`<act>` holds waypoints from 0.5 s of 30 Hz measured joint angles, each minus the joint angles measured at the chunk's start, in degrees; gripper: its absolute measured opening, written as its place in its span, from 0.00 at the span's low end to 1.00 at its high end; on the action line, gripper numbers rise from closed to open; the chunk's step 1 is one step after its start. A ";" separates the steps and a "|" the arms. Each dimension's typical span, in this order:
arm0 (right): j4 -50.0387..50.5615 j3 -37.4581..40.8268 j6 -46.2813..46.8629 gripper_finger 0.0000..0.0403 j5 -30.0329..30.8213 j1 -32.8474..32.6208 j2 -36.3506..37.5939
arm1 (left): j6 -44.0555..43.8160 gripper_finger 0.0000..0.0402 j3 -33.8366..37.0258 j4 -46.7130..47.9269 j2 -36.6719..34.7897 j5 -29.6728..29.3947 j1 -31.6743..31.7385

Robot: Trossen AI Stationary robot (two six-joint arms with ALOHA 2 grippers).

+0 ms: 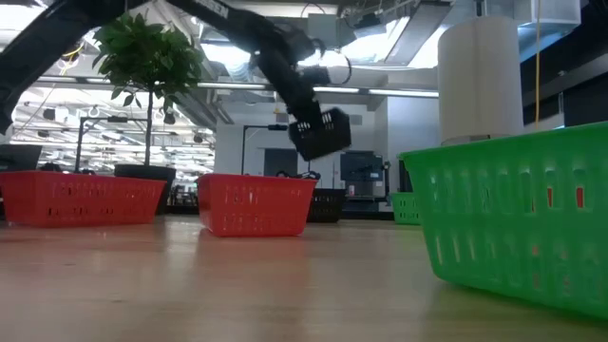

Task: Stack baskets by color
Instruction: Stack the bottom black bin on the top black bins

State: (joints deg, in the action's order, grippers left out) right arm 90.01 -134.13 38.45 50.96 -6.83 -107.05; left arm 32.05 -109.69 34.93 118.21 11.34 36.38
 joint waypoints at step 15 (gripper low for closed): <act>0.00 0.00 -0.01 0.13 0.00 -0.02 0.01 | 0.16 0.00 0.00 -0.70 4.94 -8.72 0.00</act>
State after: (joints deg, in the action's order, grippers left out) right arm 90.01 -134.13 38.44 50.96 -6.85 -107.04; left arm 32.21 -109.69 34.24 123.15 2.62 36.38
